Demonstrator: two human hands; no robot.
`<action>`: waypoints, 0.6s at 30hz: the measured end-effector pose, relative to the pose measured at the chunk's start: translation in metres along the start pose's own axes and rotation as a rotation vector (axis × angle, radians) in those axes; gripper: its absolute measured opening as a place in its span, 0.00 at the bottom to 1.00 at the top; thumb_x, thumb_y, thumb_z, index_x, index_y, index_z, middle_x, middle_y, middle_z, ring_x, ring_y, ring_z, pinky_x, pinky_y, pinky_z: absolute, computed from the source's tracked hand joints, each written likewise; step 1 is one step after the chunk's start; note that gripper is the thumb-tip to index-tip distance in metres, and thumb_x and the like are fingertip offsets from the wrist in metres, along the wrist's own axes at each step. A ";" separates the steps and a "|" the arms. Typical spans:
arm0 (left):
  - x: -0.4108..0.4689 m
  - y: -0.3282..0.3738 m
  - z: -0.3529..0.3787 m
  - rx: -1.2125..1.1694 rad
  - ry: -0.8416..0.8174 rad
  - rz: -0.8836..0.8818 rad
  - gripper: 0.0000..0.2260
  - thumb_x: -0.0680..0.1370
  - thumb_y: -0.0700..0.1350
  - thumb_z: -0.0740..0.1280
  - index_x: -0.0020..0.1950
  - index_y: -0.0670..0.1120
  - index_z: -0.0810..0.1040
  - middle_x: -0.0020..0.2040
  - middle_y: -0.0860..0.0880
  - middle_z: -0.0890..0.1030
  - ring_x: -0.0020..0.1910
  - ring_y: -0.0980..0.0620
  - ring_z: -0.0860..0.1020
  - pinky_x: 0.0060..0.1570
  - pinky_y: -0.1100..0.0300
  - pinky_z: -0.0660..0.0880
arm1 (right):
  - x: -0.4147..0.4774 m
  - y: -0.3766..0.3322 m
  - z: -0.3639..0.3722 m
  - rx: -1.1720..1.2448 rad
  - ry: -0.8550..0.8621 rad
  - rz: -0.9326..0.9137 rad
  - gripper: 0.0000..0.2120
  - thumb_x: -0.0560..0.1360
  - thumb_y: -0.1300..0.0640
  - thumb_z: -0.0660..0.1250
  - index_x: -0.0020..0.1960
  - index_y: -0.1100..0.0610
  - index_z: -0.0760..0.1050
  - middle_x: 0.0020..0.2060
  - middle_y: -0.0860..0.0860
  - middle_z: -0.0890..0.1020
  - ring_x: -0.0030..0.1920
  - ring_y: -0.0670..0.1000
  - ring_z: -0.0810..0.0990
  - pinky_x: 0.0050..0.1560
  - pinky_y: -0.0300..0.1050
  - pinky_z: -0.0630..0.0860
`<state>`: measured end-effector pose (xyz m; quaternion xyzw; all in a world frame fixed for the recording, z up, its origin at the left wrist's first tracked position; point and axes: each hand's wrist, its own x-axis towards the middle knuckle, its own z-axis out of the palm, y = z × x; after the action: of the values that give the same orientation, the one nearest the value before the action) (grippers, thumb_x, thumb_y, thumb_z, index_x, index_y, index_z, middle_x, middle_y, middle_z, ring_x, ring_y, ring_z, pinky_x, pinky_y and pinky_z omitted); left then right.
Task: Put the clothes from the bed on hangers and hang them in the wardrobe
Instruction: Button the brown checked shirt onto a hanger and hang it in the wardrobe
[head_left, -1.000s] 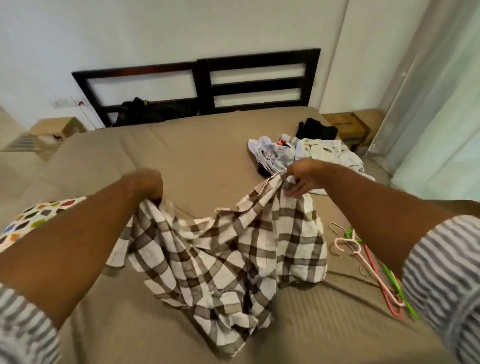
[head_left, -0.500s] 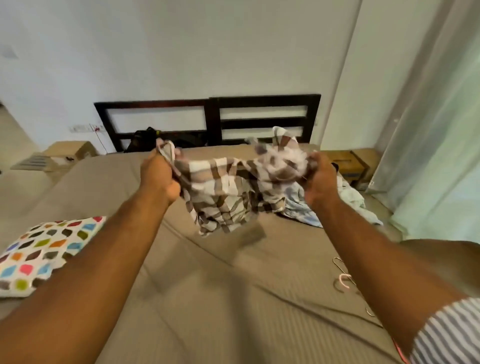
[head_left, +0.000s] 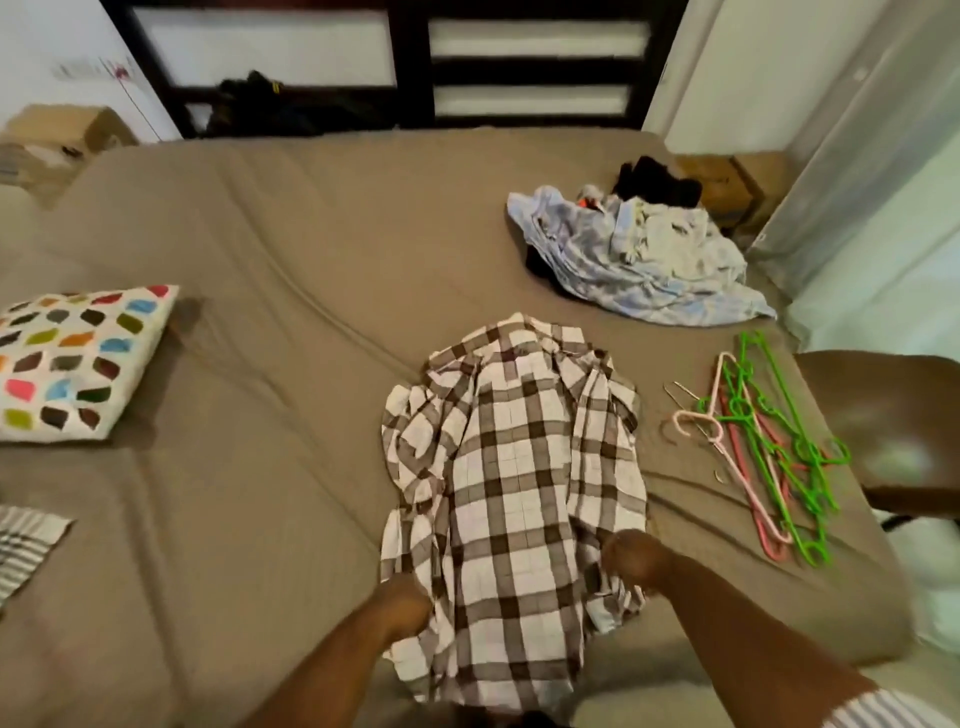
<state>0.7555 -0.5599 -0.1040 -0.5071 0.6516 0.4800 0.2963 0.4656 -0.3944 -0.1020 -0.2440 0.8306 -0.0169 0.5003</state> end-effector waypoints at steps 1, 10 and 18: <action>0.006 -0.001 0.005 0.033 0.050 0.011 0.12 0.80 0.41 0.64 0.60 0.41 0.81 0.52 0.45 0.83 0.50 0.48 0.82 0.40 0.64 0.76 | 0.005 0.002 0.005 0.008 0.020 -0.023 0.09 0.81 0.57 0.64 0.43 0.49 0.72 0.44 0.51 0.78 0.41 0.46 0.75 0.39 0.34 0.69; 0.075 -0.005 0.000 -0.270 0.472 0.007 0.09 0.78 0.40 0.67 0.57 0.45 0.80 0.57 0.45 0.81 0.58 0.45 0.78 0.57 0.56 0.73 | 0.056 0.006 0.040 0.259 0.167 -0.126 0.08 0.80 0.54 0.65 0.45 0.52 0.81 0.42 0.49 0.84 0.44 0.50 0.82 0.44 0.44 0.79; 0.150 -0.036 0.016 -0.267 0.556 -0.127 0.37 0.71 0.65 0.74 0.71 0.43 0.71 0.64 0.41 0.78 0.64 0.37 0.77 0.63 0.47 0.75 | 0.106 -0.025 0.082 0.464 0.148 -0.386 0.10 0.78 0.56 0.63 0.47 0.41 0.78 0.41 0.48 0.84 0.41 0.54 0.83 0.46 0.56 0.82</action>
<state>0.7419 -0.6023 -0.2522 -0.6931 0.6059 0.3847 0.0667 0.5041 -0.4432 -0.2237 -0.2747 0.7772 -0.3184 0.4681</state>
